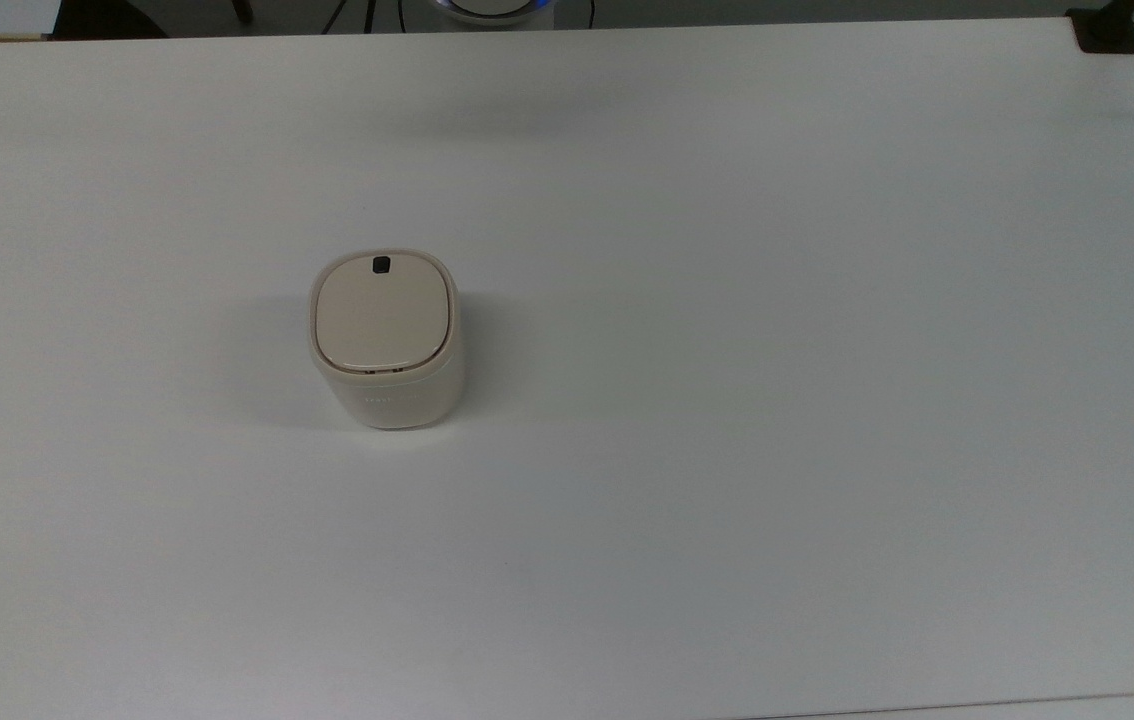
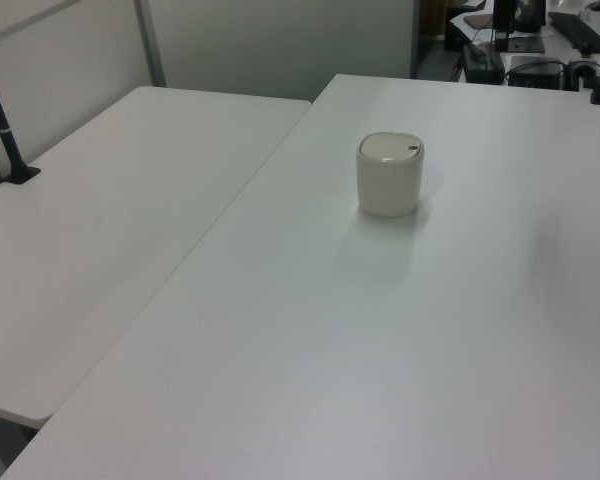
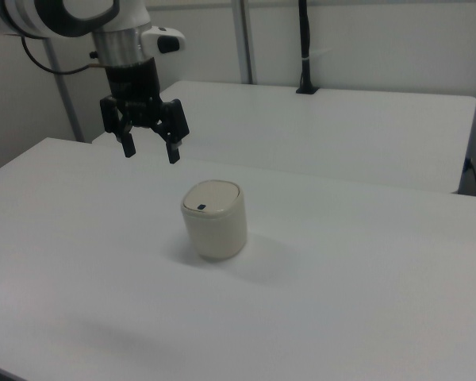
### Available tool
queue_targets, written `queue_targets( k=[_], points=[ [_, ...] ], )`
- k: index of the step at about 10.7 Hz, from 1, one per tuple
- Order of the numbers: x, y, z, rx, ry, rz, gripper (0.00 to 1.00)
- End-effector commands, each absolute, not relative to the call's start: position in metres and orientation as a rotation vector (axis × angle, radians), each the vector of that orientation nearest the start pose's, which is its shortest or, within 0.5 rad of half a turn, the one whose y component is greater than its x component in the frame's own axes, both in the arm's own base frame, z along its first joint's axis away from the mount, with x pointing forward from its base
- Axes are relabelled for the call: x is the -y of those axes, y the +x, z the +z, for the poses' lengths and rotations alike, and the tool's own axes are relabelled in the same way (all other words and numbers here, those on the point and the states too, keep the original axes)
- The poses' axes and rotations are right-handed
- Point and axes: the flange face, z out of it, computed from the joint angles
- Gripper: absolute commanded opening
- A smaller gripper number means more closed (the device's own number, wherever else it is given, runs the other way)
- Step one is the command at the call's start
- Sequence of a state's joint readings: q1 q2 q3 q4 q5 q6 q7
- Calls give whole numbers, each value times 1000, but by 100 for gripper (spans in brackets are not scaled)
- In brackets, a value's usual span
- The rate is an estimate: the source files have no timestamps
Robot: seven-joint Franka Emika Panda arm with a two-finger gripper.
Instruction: Close the trash bin
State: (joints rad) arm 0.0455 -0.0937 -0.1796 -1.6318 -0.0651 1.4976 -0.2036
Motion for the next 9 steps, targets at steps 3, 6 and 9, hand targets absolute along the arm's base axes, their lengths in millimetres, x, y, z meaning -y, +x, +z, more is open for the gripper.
queue_targets(
  k=[3, 6, 9],
  points=[
    [90, 506, 648, 182, -3147, 38, 100],
    [89, 506, 648, 161, -3144, 38, 100],
    [87, 508, 646, 170, -3145, 41, 100]
  ],
)
